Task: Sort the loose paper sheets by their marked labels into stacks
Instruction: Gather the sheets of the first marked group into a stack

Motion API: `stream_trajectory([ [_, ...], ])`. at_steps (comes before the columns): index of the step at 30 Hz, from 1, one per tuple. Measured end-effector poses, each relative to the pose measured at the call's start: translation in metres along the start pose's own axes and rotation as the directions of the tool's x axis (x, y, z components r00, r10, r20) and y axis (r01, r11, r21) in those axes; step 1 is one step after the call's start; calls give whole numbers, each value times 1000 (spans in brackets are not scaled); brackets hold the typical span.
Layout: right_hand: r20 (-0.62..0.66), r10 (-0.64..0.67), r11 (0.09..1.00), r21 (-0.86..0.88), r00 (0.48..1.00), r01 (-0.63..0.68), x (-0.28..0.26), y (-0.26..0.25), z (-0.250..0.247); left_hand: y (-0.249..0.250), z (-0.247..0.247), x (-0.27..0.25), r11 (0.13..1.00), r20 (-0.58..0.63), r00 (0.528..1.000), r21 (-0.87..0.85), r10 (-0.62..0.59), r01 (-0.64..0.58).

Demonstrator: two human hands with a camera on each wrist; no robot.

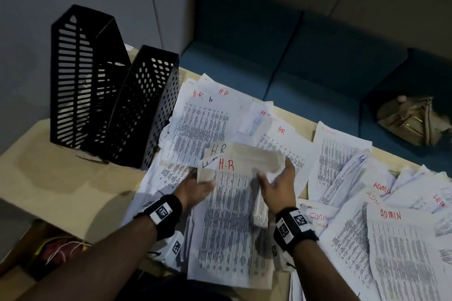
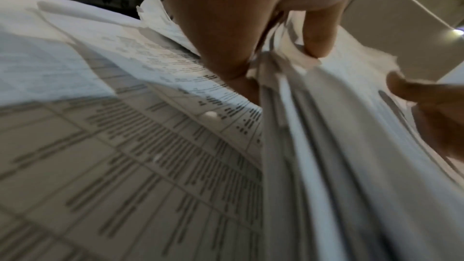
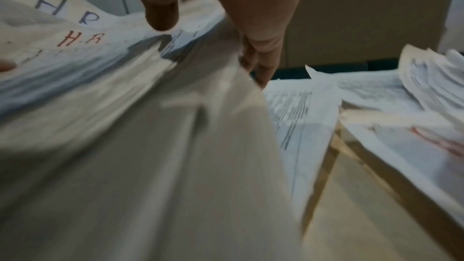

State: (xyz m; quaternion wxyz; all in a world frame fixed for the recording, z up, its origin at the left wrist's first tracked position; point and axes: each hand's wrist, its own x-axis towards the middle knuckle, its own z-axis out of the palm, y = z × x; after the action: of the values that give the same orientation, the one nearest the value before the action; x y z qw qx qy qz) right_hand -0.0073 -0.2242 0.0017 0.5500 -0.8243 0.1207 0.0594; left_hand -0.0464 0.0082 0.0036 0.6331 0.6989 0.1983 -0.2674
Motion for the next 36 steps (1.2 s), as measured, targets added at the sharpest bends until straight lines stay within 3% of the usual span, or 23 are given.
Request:
stream_trajectory([
  [2, 56, -48, 997, -62, 997, 51, 5, -2, -1, -4, 2, -4, 989, 32, 996, -115, -88, 91],
  [4, 98, -66, 987, -141, 993, 80, 8, -3, -2, -9, 2, -4, 987, 27, 992, -99, -126, 128],
  [8, 162, -118, 939, -304, 980, 163, 9, 1, -3, 0, 1, 1, 987, -13, 996, 131, 93, -91],
  [11, 211, -67, 918, -370, 975, 143, 8, 5, -1, 15, -1, 8, 963, 7, 965, 62, 262, -261],
  [15, 320, -5, 880, -449, 947, 156, 6, 6, -4, 17, -1, 17, 942, 33, 961, 192, 273, -274],
  [20, 155, -100, 952, -274, 983, 139, 6, 4, -7, 22, 0, 19, 930, 46, 954, 211, 297, -300],
  [24, 119, -206, 887, -397, 971, 236, 14, 7, -1, 40, 4, 31, 901, 118, 943, 278, 313, -333],
  [26, 127, -180, 884, -415, 975, 217, 15, 9, -1, 44, 5, 33, 910, 68, 950, 273, 306, -313],
  [31, 337, -137, 812, -501, 932, 300, 11, 10, -7, 26, -1, 35, 917, 4, 950, 263, 311, -301],
  [34, 271, -141, 792, -546, 952, 273, 13, 17, -5, 17, -3, 30, 928, 0, 966, 276, 259, -249],
  [36, 152, -77, 846, -513, 985, 145, 16, 24, -2, 15, 0, 28, 937, -27, 970, 267, 241, -226],
])
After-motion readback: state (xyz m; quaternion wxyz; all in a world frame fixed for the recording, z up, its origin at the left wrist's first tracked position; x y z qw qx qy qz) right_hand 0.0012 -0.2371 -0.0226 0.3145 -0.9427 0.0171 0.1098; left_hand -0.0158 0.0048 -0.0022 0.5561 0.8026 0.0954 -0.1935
